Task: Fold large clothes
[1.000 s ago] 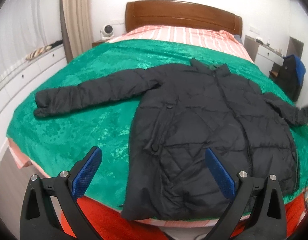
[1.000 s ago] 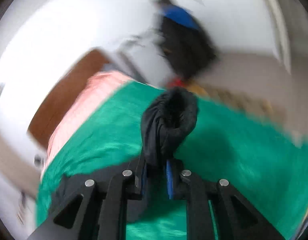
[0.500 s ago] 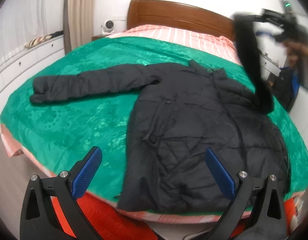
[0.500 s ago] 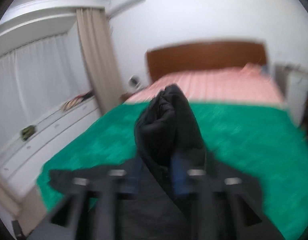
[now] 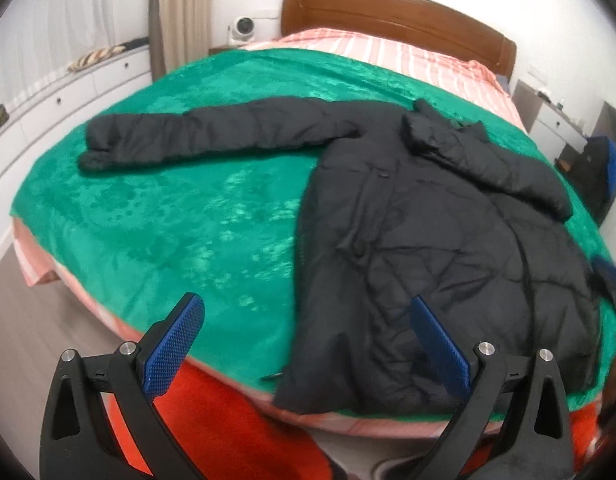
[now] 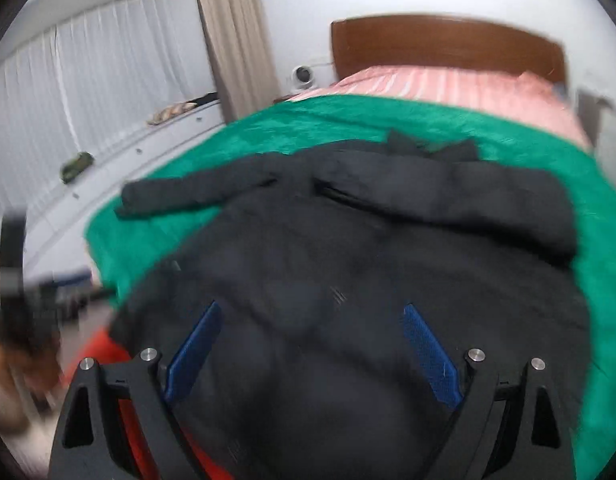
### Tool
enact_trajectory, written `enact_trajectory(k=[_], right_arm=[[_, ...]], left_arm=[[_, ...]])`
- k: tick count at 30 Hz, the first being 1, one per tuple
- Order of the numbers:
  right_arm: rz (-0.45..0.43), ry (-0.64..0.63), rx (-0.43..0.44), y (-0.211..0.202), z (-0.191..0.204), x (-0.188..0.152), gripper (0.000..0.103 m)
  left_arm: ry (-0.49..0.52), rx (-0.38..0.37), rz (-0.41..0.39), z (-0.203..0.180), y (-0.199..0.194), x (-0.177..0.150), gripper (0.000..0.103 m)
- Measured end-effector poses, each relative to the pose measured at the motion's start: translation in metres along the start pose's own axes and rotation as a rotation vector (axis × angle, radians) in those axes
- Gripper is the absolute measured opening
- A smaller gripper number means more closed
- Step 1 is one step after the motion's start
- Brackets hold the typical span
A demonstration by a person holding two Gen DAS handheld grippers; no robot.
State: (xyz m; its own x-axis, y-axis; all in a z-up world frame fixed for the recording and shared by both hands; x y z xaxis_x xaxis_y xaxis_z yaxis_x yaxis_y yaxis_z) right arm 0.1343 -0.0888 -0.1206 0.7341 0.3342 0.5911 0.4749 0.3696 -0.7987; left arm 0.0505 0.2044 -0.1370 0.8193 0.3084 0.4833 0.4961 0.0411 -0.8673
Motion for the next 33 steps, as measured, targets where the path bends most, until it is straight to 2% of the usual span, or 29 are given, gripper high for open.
enact_trajectory(k=[3, 6, 10, 14, 18, 25, 28, 33], right_arm=[[-0.046, 0.079, -0.105, -0.034, -0.025, -0.032, 0.091], [-0.060, 0.159, -0.159, -0.060, -0.050, -0.057, 0.092], [-0.055, 0.197, -0.210, -0.068, -0.065, -0.082, 0.092], [-0.065, 0.222, -0.205, -0.076, -0.071, -0.092, 0.092], [-0.073, 0.192, -0.194, -0.073, -0.061, -0.090, 0.092], [-0.074, 0.132, -0.193, -0.067, -0.043, -0.090, 0.092], [-0.077, 0.116, -0.198, -0.068, -0.041, -0.090, 0.092], [-0.052, 0.118, -0.199, -0.064, -0.041, -0.089, 0.092]], left_arm=[[0.053, -0.001, -0.001, -0.017, 0.001, 0.006, 0.102], [0.108, 0.010, 0.012, -0.035, 0.004, 0.014, 0.102], [0.119, -0.014, 0.010, -0.050, 0.001, 0.026, 0.102], [0.119, -0.024, 0.006, -0.056, -0.004, 0.030, 0.102], [0.136, 0.003, 0.007, -0.055, -0.005, 0.028, 0.102], [0.092, 0.025, 0.032, -0.028, 0.007, 0.038, 0.102], [0.016, 0.017, 0.032, 0.000, 0.021, 0.058, 0.102], [-0.292, -0.131, 0.041, 0.088, 0.052, 0.087, 0.102]])
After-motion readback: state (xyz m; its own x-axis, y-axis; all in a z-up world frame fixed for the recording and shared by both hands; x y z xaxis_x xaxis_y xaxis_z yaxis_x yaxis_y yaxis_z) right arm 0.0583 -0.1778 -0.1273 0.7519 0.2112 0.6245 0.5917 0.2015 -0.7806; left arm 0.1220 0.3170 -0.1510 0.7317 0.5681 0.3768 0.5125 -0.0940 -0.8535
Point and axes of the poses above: each gripper's, at about its wrist camera, not at the fingertips, and y roughly the way its jaws point, z to its left, x to its top, the point moved 6 cm from there along y, roughly the way its jaws point, and after that the axes turned 13 degrees about z, right-handed, at the moved point
